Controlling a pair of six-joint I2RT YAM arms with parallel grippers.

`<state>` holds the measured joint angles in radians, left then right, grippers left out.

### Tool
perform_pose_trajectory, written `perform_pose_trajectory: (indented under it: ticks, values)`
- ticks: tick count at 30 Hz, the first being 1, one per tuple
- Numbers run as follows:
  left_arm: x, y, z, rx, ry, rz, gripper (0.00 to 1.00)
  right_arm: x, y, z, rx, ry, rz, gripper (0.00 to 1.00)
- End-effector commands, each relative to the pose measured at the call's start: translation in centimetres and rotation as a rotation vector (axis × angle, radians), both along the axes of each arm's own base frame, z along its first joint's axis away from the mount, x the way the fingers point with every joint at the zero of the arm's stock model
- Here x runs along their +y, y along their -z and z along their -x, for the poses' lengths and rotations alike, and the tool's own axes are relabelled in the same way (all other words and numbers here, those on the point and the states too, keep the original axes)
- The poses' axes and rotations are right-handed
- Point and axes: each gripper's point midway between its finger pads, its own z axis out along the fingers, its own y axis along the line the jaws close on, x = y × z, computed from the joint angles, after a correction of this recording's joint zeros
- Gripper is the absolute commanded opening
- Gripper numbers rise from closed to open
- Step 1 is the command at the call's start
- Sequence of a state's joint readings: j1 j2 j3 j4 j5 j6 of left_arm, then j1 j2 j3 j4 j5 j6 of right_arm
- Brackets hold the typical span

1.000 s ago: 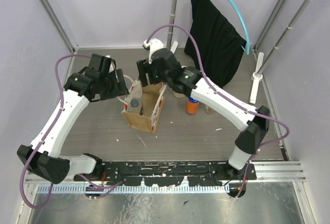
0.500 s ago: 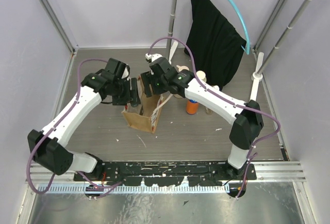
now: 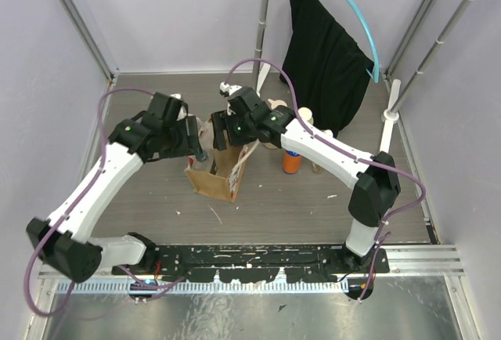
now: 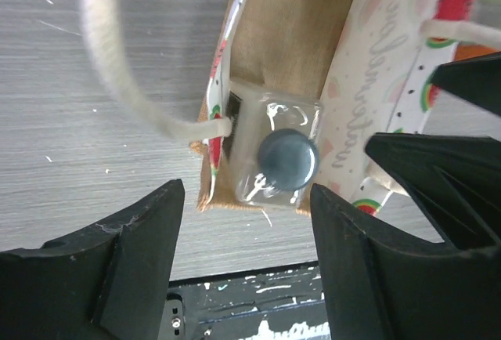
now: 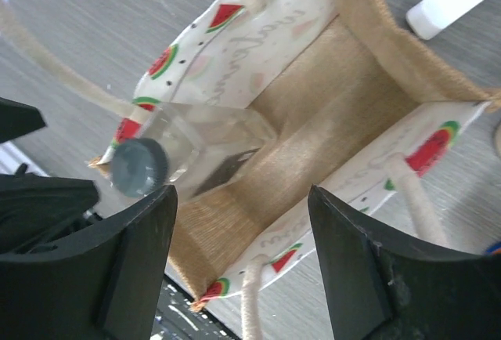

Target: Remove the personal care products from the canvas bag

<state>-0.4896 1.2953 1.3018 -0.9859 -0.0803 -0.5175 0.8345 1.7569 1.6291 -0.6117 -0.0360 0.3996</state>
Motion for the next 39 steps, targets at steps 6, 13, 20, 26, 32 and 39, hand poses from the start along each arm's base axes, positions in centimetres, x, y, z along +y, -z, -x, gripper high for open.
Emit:
perform_pose_trajectory:
  ticks: [6, 13, 20, 26, 32, 39]
  values:
    - [2.2, -3.3, -0.5, -0.163, -0.114, 0.006, 0.77, 3.7, -3.2, 3.0, 0.039, -0.042, -0.159, 0.73]
    - [3.3, -1.7, -1.4, -0.154, -0.176, -0.065, 0.77, 6.1, -1.0, 3.7, 0.061, 0.062, -0.117, 0.75]
    - [4.6, 0.4, -2.3, -0.170, -0.270, -0.110, 0.79, 7.8, 2.2, 3.1, 0.040, 0.222, -0.007, 0.81]
    - [4.7, 0.2, -3.2, -0.189, -0.281, -0.117, 0.81, 6.1, 3.3, 1.8, -0.059, 0.362, 0.060, 0.43]
    - [4.2, 0.1, -3.6, -0.188, -0.266, -0.109, 0.81, 3.5, -2.7, 0.7, -0.204, 0.412, 0.019, 0.21]
    - [3.8, 0.2, -4.0, -0.192, -0.261, -0.091, 0.81, 2.5, -11.8, -1.2, -0.355, 0.399, -0.024, 0.21]
